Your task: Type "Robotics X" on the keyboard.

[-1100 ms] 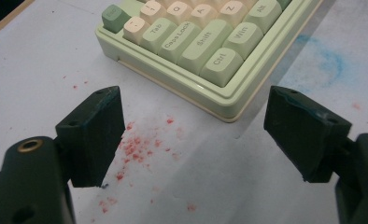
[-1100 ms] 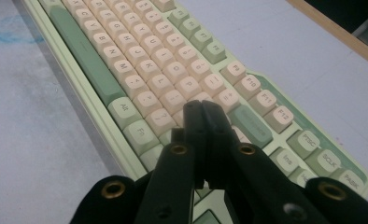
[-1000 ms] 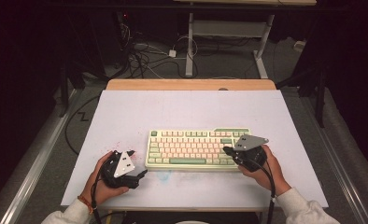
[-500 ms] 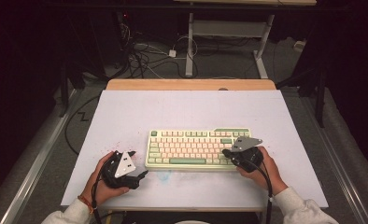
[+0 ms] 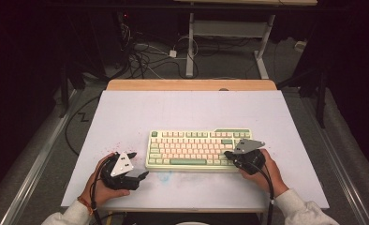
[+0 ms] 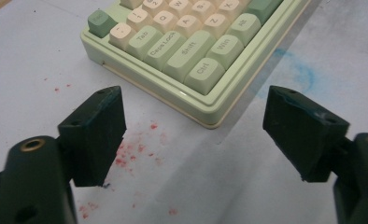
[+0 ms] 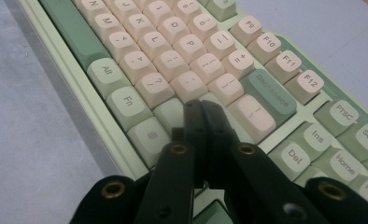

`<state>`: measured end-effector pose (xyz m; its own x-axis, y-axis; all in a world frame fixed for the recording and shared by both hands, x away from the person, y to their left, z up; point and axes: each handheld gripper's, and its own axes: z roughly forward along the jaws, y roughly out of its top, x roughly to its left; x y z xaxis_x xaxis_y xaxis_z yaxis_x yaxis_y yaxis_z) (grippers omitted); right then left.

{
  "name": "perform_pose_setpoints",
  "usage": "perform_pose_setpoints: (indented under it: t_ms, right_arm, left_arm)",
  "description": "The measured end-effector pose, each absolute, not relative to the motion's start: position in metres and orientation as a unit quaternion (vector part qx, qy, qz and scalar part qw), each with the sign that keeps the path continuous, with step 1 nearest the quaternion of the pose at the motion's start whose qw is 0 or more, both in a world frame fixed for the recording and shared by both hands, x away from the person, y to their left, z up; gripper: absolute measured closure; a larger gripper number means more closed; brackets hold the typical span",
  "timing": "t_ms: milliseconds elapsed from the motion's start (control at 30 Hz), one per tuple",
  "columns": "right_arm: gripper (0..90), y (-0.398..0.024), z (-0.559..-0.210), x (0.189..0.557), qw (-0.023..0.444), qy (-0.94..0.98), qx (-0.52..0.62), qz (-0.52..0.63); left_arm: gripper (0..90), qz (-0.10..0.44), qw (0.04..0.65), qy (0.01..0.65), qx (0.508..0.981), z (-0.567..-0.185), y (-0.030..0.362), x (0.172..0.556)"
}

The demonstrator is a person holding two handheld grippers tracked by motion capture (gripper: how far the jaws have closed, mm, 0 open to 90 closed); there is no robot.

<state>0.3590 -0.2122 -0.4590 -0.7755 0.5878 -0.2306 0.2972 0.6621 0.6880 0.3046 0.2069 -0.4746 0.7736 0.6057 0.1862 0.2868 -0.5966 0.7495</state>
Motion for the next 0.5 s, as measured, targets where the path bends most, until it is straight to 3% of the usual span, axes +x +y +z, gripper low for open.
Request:
perform_pose_setpoints:
  t_ms: [100, 367, 500]
  right_arm:
    - [90.0, -0.214, -0.460, 0.358, 0.223, 0.882, 0.253, 0.329]
    - [90.0, -0.214, -0.462, 0.357, 0.229, 0.878, 0.254, 0.335]
    - [90.0, -0.214, -0.462, 0.356, 0.230, 0.878, 0.253, 0.335]
  left_arm:
    - [38.2, 0.219, 0.366, 0.255, 0.868, -0.470, 0.207, 0.303]
    - [81.1, 0.202, 0.385, 0.270, 0.859, -0.455, 0.216, 0.304]
    - [87.5, 0.198, 0.380, 0.270, 0.862, -0.452, 0.216, 0.306]
